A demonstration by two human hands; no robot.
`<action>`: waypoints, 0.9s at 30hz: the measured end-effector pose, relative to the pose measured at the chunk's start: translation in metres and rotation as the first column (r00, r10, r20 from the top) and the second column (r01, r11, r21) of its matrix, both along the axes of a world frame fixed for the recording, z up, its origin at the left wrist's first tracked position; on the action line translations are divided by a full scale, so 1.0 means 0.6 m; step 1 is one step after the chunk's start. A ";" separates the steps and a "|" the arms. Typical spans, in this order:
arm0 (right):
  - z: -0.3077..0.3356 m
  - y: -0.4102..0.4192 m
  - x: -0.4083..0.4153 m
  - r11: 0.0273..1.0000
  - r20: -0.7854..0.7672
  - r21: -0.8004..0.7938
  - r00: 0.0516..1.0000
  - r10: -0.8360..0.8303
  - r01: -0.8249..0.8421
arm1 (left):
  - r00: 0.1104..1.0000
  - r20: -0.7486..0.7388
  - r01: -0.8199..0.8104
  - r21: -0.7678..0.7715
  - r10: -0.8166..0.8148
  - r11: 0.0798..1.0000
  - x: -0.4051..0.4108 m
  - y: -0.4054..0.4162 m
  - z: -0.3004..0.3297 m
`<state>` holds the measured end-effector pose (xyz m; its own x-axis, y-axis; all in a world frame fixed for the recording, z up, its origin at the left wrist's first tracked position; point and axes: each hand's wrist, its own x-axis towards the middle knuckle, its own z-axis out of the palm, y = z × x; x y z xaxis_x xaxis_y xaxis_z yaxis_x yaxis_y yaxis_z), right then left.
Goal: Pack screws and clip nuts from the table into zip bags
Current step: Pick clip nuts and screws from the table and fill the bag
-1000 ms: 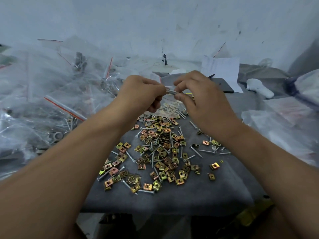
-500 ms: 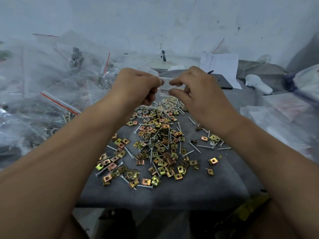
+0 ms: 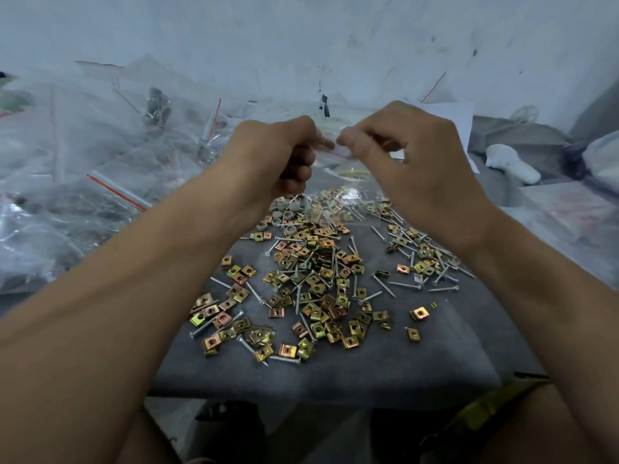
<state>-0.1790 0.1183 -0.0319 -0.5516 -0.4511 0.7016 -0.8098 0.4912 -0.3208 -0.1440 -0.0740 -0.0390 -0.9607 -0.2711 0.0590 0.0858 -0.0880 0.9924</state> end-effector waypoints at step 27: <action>-0.001 0.027 -0.020 0.963 0.162 -0.186 0.960 0.228 -0.198 | 0.950 -0.248 -0.283 -0.435 0.188 0.855 0.028 -0.009 0.025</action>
<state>-0.1907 0.1346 -0.0325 -0.5797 -0.4576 0.6742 -0.8108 0.2411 -0.5334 -0.1274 -0.0797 -0.0241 -0.8287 -0.3838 0.4074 0.2359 0.4206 0.8760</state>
